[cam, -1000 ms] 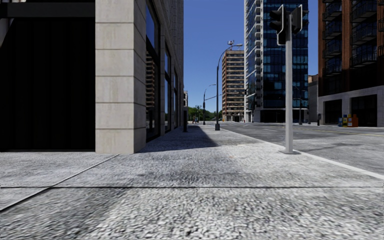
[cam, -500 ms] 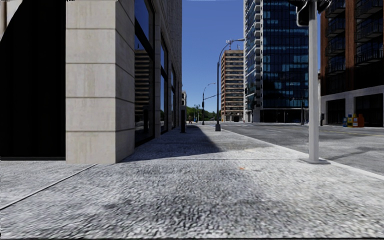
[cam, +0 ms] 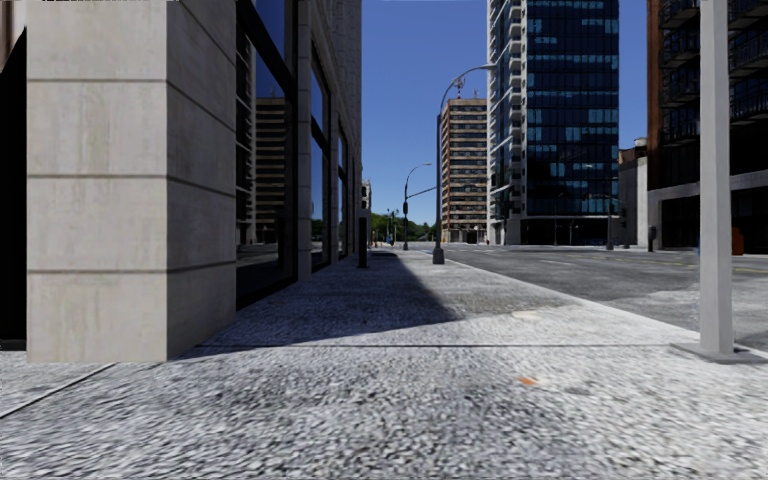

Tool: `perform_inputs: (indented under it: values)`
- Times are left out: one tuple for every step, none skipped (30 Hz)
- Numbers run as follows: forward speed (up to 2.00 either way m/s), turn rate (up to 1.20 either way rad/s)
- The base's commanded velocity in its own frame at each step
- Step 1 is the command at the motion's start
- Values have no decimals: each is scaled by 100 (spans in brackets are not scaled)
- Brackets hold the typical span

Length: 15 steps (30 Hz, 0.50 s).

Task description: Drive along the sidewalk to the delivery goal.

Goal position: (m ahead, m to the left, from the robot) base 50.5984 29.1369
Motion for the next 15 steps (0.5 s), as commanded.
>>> perform_inputs:
  values:
    - [200, -22]
    - [200, -24]
    - [200, -24]
    - [200, -24]
    - [200, -24]
    - [200, -24]
    - [200, -24]
    - [200, -24]
    - [200, -24]
    - [200, -24]
    - [200, -24]
    - [200, -24]
    - [200, -24]
    - [200, -24]
    - [200, -24]
